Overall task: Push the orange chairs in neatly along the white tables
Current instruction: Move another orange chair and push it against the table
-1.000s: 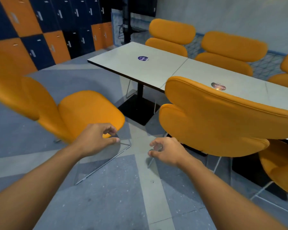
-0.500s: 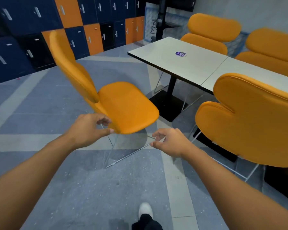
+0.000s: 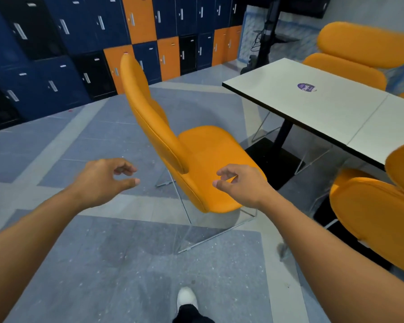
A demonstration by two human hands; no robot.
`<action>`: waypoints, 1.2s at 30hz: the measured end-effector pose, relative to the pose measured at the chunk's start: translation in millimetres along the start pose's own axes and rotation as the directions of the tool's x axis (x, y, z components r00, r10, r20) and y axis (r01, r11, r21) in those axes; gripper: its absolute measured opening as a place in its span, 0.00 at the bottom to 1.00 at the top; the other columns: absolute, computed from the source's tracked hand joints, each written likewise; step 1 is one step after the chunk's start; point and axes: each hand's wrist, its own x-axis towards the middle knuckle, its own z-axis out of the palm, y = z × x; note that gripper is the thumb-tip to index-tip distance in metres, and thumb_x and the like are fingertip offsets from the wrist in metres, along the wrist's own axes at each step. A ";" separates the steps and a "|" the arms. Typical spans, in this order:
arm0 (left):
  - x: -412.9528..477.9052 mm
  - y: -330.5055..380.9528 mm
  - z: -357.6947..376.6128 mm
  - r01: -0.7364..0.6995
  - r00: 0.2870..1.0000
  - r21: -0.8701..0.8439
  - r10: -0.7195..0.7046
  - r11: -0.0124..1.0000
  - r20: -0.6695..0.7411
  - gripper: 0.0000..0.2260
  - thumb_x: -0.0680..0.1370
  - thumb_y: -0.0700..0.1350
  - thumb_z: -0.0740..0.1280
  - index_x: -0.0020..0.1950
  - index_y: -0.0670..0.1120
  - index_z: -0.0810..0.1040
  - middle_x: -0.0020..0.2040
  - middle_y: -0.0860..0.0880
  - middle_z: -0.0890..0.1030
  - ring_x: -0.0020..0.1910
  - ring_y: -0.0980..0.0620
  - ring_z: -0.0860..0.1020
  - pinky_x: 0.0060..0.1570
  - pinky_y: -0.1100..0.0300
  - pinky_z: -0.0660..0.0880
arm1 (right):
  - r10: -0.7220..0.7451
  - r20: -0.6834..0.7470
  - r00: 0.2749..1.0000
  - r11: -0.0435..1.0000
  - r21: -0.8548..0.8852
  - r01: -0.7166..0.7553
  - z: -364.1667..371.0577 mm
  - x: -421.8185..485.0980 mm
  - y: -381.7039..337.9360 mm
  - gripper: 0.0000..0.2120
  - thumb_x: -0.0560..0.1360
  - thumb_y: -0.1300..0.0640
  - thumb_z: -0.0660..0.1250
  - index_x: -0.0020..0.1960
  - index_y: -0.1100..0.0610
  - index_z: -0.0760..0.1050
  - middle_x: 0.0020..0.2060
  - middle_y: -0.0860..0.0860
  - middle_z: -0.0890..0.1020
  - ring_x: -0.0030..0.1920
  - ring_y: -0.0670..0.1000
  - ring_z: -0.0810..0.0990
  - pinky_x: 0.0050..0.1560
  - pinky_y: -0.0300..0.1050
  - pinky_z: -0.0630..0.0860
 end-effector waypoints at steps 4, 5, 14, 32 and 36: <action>50.4 -21.0 -27.1 0.038 0.999 -0.001 -0.038 0.999 -0.006 0.15 0.72 0.54 0.72 0.56 0.50 0.80 0.53 0.52 0.82 0.54 0.53 0.77 0.52 0.58 0.71 | -0.037 -0.014 0.999 0.999 0.037 0.037 -0.7 57.0 -24.7 0.19 0.77 0.40 0.68 0.63 0.49 0.79 0.56 0.44 0.81 0.51 0.44 0.76 0.44 0.37 0.70; 60.2 -24.7 -32.5 0.040 0.999 -0.006 -0.040 0.999 -0.019 0.15 0.72 0.54 0.71 0.56 0.50 0.80 0.53 0.52 0.82 0.54 0.53 0.77 0.52 0.58 0.71 | -0.047 -0.024 0.999 0.998 0.042 0.048 -1.8 65.7 -30.9 0.19 0.77 0.39 0.68 0.63 0.48 0.78 0.56 0.43 0.82 0.49 0.42 0.76 0.43 0.35 0.69; 152.0 -53.9 -76.0 -0.009 0.985 -0.039 0.002 0.999 -0.175 0.25 0.70 0.64 0.68 0.63 0.53 0.76 0.62 0.51 0.77 0.58 0.51 0.76 0.55 0.52 0.72 | -0.060 -0.058 0.997 0.994 0.086 0.065 -1.7 134.4 -78.6 0.22 0.76 0.35 0.66 0.63 0.48 0.79 0.55 0.41 0.82 0.49 0.35 0.76 0.42 0.30 0.70; 299.1 -109.4 -116.8 -0.567 0.809 0.077 0.537 0.820 0.238 0.43 0.62 0.70 0.67 0.75 0.57 0.63 0.77 0.54 0.60 0.76 0.50 0.57 0.72 0.39 0.57 | 0.267 -0.106 0.958 0.963 -0.007 -0.269 55.6 185.5 -179.6 0.49 0.58 0.18 0.65 0.75 0.38 0.64 0.68 0.41 0.74 0.58 0.44 0.73 0.48 0.41 0.70; 318.6 -110.5 -107.2 -0.621 0.775 0.127 0.581 0.774 0.250 0.44 0.61 0.70 0.69 0.74 0.59 0.62 0.77 0.53 0.59 0.77 0.47 0.51 0.72 0.38 0.50 | 0.335 -0.176 0.926 0.901 -0.227 -0.370 77.3 188.3 -197.3 0.47 0.65 0.22 0.65 0.77 0.41 0.59 0.70 0.46 0.72 0.63 0.52 0.73 0.53 0.50 0.72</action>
